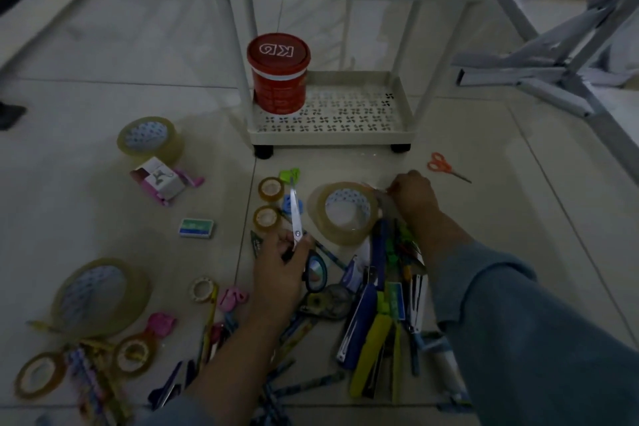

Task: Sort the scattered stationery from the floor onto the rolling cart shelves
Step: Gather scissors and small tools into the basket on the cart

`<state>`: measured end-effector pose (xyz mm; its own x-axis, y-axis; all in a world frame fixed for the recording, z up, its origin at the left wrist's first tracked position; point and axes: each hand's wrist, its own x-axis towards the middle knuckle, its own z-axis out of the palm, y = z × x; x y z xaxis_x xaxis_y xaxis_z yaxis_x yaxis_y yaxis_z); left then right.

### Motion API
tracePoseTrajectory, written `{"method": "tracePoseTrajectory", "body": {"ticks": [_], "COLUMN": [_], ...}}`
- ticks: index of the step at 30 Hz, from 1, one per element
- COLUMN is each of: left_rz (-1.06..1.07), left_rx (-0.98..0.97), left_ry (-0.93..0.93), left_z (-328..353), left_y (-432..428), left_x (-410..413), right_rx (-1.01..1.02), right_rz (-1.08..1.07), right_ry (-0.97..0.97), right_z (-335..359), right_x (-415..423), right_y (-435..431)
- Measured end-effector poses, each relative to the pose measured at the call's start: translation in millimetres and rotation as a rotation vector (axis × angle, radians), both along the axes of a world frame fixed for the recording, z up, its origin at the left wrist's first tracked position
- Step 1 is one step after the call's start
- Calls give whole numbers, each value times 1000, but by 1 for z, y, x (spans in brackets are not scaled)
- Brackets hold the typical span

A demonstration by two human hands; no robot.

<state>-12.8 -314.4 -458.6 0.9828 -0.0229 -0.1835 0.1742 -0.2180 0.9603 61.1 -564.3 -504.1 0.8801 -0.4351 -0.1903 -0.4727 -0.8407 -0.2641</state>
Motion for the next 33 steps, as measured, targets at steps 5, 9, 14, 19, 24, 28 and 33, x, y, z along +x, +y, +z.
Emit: {"method": "tracePoseTrajectory", "body": {"ticks": [5,9,14,19,24,28,33], "left_rz": [40,124,203,129,95,48,18], "left_rx": [64,-71,-168,-91,-168,-243,-250], "left_ry": [-4,39,95,173,330,385,386], "left_z": [14,39,63,62,59,58,56], "left_y": [6,14,32,49,58,50,49], "left_x": [9,24,36,29,23,20,22], "right_rx": [363,1012,991,940,1150,1345,1360], "right_rz": [-264,-231,132,203,-110,-263,-278], "right_ry": [-518,-675,-171,-56,-282,-279,-177], "right_z": [24,84,112,114,109,100,93], "right_x": [-21,-31,-51,-58,-58,-61,-63], "right_y": [14,59,91,101,117,151,163]}}
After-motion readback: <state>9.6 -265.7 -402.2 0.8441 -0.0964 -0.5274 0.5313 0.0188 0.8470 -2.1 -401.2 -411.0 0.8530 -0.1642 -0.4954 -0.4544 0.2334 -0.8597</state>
